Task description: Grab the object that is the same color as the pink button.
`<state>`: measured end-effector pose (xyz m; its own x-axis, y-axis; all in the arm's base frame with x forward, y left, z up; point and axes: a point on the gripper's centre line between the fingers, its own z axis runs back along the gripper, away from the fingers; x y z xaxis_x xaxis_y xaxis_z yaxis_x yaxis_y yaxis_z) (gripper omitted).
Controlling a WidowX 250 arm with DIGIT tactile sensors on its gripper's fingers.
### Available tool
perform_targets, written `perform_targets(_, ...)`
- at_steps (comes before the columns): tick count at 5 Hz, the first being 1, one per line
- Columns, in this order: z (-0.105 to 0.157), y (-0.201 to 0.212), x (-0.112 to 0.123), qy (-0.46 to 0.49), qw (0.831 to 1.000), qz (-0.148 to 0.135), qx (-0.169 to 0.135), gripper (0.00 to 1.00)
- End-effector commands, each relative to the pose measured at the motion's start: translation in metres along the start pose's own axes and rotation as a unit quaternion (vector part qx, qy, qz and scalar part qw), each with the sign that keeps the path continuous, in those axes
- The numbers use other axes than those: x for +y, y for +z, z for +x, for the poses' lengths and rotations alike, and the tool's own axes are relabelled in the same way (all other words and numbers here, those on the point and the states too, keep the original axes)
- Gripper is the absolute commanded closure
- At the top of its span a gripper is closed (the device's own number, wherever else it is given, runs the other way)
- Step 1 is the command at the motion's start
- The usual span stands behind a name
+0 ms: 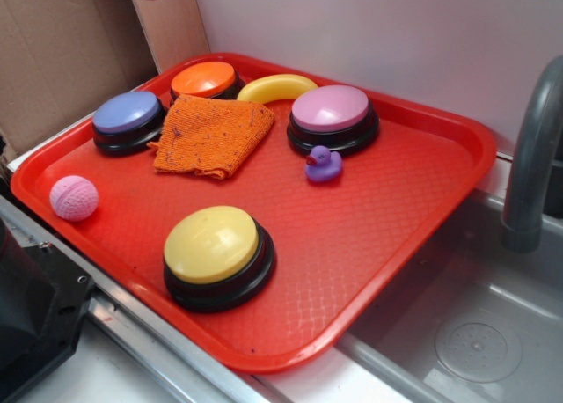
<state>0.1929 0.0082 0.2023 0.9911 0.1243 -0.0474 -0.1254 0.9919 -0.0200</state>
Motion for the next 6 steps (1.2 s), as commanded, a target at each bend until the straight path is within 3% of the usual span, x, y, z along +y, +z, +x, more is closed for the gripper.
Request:
perform_targets(1,0.0,0.0,0.0,0.0,1.0,0.0,0.0,0.0)
perform_targets(3,-0.015,-0.035,0.019,0.034,0.999,0.018,-0.03,0.0)
perform_targets(4,-0.015,-0.069,0.032,0.018,0.998,0.056,-0.036,0.0)
perform_targets(5,-0.018,-0.109,0.048,-0.014,0.997,0.081,-0.011,0.0)
perform_targets(6,-0.024,-0.131,0.058,-0.031,0.997,0.076,-0.008,0.0)
